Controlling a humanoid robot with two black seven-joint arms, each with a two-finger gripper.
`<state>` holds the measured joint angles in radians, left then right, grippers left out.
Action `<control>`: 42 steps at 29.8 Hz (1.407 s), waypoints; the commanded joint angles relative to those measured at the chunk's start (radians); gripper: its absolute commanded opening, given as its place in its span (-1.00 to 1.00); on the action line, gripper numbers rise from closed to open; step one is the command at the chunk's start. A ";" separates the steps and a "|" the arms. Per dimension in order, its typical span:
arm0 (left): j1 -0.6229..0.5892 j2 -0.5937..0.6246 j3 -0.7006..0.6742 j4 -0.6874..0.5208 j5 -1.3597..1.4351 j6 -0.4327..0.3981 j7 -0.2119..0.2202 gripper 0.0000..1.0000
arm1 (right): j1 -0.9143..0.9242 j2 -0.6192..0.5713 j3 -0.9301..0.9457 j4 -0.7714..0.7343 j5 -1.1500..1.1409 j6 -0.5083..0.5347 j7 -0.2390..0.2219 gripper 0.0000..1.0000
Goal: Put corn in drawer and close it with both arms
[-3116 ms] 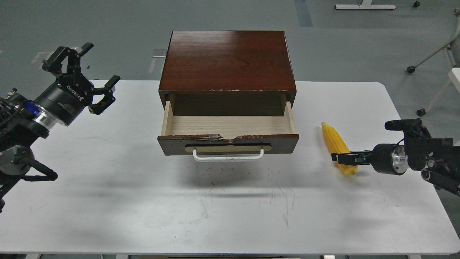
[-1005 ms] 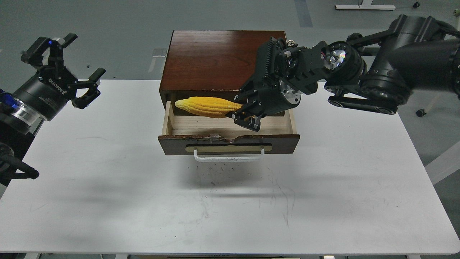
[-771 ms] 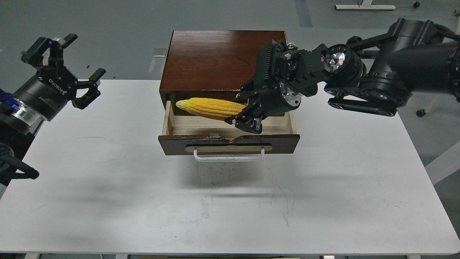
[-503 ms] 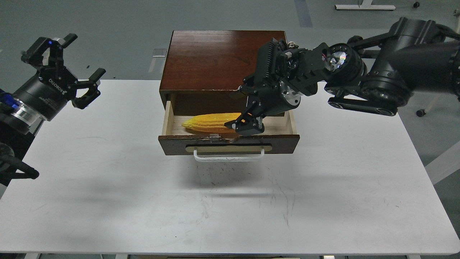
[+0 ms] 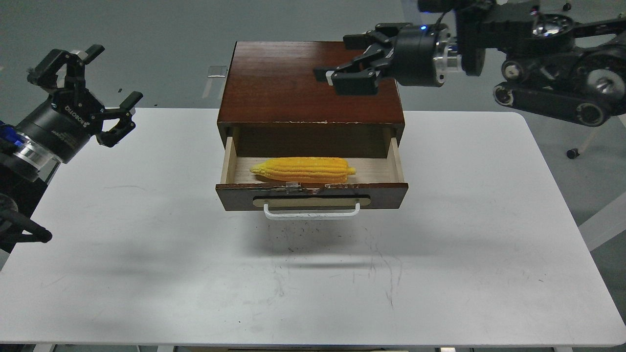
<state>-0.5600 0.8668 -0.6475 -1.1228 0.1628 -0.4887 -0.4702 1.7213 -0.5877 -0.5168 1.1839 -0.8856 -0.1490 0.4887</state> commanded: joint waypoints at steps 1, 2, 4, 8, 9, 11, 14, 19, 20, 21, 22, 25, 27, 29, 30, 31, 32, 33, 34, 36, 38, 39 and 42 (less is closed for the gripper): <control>-0.001 -0.002 0.000 0.000 0.038 0.000 -0.005 1.00 | -0.159 -0.112 0.145 0.005 0.155 0.000 0.000 0.97; -0.003 -0.003 0.000 0.000 0.062 0.000 -0.016 1.00 | -0.246 -0.148 0.225 0.005 0.216 0.002 0.000 0.97; -0.005 -0.003 -0.001 0.000 0.098 0.000 -0.019 1.00 | -0.380 -0.191 0.346 0.005 0.304 0.005 0.000 0.97; -0.023 0.000 -0.006 -0.002 0.182 0.000 -0.019 1.00 | -0.645 -0.212 0.556 -0.009 0.454 0.008 0.000 0.98; -0.034 0.001 -0.006 -0.003 0.202 0.000 -0.019 1.00 | -0.682 -0.212 0.584 -0.010 0.486 0.008 0.000 0.99; -0.079 0.014 -0.012 -0.038 0.286 0.000 -0.019 1.00 | -0.803 -0.210 0.671 -0.027 0.629 0.022 0.000 0.99; -0.127 0.023 -0.015 -0.096 0.386 0.000 -0.019 1.00 | -0.883 -0.202 0.711 -0.056 0.739 0.042 0.000 0.99; -0.187 0.018 -0.026 -0.247 0.592 0.000 -0.019 0.90 | -0.970 -0.198 0.716 -0.113 0.789 0.042 0.000 0.99; -0.193 0.014 -0.027 -0.273 0.624 0.000 -0.019 0.89 | -0.977 -0.198 0.716 -0.118 0.789 0.042 0.000 0.99; -0.199 0.009 -0.027 -0.328 0.686 0.000 -0.019 0.85 | -0.988 -0.196 0.716 -0.128 0.789 0.042 0.000 0.99; -0.199 -0.006 -0.027 -0.382 0.749 0.000 -0.019 0.78 | -0.997 -0.196 0.716 -0.138 0.789 0.042 0.000 0.99; -0.201 -0.055 -0.026 -0.469 0.866 0.000 -0.019 0.49 | -1.006 -0.196 0.716 -0.145 0.789 0.042 0.000 0.99; -0.198 -0.100 -0.020 -0.520 0.949 0.000 -0.019 -0.02 | -1.009 -0.196 0.716 -0.145 0.789 0.042 0.000 0.99; -0.189 -0.141 -0.011 -0.551 1.015 0.000 -0.019 -0.40 | -1.010 -0.196 0.716 -0.145 0.789 0.042 0.000 0.99; -0.183 -0.164 -0.008 -0.563 1.053 0.000 -0.019 -0.71 | -1.010 -0.196 0.716 -0.145 0.789 0.042 0.000 0.99; -0.178 -0.175 -0.008 -0.569 1.070 0.000 -0.019 -0.90 | -1.010 -0.196 0.716 -0.145 0.789 0.042 0.000 0.99; -0.173 -0.184 -0.006 -0.574 1.086 0.000 -0.019 -1.00 | -1.011 -0.196 0.716 -0.145 0.790 0.042 0.000 0.99; -0.158 -0.199 0.000 -0.583 1.112 0.000 -0.019 -1.00 | -1.011 -0.196 0.715 -0.145 0.789 0.042 0.000 0.99; -0.140 -0.212 0.005 -0.591 1.129 0.000 -0.019 -1.00 | -1.014 -0.196 0.715 -0.145 0.789 0.042 0.000 0.99; -0.111 -0.221 0.006 -0.607 1.133 0.000 -0.019 -1.00 | -1.019 -0.196 0.715 -0.145 0.789 0.042 0.000 0.99; -0.083 -0.224 0.006 -0.621 1.133 0.000 -0.018 -1.00 | -1.022 -0.196 0.715 -0.145 0.789 0.042 0.000 0.99; -0.051 -0.230 0.006 -0.635 1.133 0.000 -0.010 -1.00 | -1.026 -0.196 0.715 -0.145 0.789 0.042 0.000 0.99; 0.020 -0.236 0.006 -0.638 1.133 0.000 -0.007 -1.00 | -1.029 -0.196 0.715 -0.145 0.789 0.042 0.000 0.99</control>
<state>-0.6020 0.6370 -0.6413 -1.7543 1.2961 -0.4886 -0.4818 0.6963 -0.7838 0.1978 1.0385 -0.0966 -0.1072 0.4888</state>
